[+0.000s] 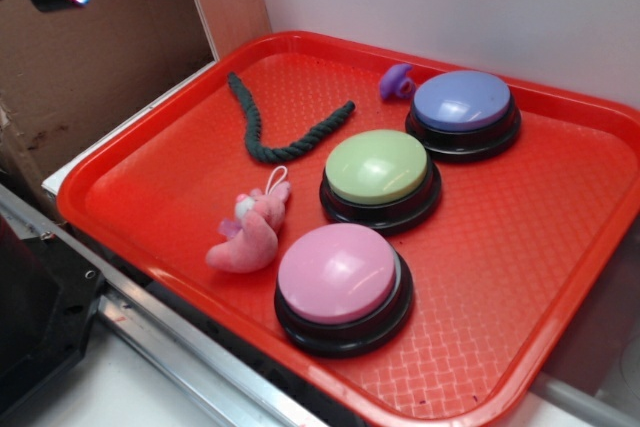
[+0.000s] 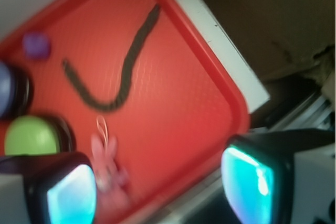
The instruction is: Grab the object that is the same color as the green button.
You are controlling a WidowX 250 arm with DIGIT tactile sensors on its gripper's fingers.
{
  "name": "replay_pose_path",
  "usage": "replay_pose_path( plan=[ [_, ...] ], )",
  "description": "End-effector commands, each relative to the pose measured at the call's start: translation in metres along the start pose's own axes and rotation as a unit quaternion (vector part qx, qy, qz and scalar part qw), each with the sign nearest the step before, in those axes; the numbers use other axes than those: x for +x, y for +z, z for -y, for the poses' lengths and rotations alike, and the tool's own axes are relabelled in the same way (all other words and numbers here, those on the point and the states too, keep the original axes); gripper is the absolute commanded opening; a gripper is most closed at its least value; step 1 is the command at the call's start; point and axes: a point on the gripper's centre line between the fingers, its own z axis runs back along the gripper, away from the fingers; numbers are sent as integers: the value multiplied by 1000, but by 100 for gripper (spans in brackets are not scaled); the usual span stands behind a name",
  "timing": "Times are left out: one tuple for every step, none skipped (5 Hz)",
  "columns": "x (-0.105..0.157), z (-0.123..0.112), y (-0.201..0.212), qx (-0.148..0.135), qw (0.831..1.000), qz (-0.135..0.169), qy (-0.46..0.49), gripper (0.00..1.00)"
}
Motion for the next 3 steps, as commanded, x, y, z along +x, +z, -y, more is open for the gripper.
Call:
replay_pose_path(
  plan=[
    [22, 25, -74, 4, 994, 19, 108, 100],
    [23, 37, -112, 19, 994, 14, 109, 100],
    [23, 40, -130, 2, 993, -2, 120, 100]
  ],
)
